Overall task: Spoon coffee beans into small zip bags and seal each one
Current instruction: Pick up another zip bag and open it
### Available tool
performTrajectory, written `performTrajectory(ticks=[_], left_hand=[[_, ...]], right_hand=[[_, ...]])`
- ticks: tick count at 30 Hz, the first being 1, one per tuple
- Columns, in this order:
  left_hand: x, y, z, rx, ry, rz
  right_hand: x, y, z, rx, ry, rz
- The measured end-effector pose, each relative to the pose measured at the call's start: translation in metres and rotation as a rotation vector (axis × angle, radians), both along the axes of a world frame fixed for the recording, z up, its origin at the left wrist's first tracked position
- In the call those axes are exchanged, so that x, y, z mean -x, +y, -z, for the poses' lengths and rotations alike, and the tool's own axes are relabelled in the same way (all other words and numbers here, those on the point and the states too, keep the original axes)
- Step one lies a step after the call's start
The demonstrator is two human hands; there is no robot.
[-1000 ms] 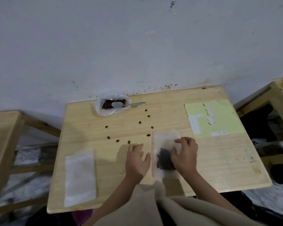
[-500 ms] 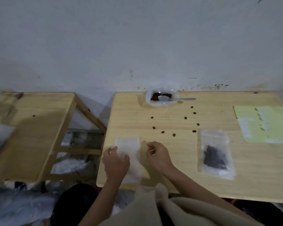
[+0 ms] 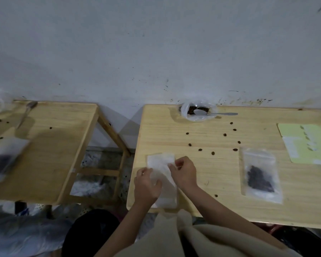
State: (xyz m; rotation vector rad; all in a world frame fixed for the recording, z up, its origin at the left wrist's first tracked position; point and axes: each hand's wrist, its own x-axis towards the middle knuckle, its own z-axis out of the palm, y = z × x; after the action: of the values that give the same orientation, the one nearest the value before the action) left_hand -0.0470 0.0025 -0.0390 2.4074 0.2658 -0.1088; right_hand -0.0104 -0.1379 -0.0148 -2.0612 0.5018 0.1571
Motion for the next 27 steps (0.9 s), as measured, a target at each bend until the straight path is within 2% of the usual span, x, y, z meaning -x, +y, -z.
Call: performTrajectory(ticks=[5, 8, 10, 15, 19, 23, 27], left_hand=[[-0.005, -0.007, -0.021, 0.189, -0.171, -0.115], [-0.015, -0.011, -0.04, 0.35, -0.138, -0.155], [-0.019, -0.016, -0.051, 0.374, -0.135, -0.105], [-0.027, -0.044, -0.079, 0.37, -0.223, -0.011], [-0.039, -0.077, -0.095, 0.447, -0.248, 0.004], [-0.047, -0.108, -0.113, 0.509, -0.237, 0.017], [-0.055, -0.137, -0.12, 0.504, -0.23, 0.044]], right_hand=[[-0.002, -0.011, -0.009, -0.282, -0.049, -0.019], [-0.006, -0.028, -0.02, -0.448, -0.077, -0.036], [-0.01, -0.045, -0.033, -0.502, -0.12, -0.042], [-0.016, -0.094, -0.072, -0.439, -0.112, -0.277], [-0.015, -0.132, -0.098, -0.321, -0.086, -0.446], [-0.014, -0.168, -0.115, -0.288, -0.126, -0.483], [-0.017, -0.193, -0.119, -0.229, -0.165, -0.414]])
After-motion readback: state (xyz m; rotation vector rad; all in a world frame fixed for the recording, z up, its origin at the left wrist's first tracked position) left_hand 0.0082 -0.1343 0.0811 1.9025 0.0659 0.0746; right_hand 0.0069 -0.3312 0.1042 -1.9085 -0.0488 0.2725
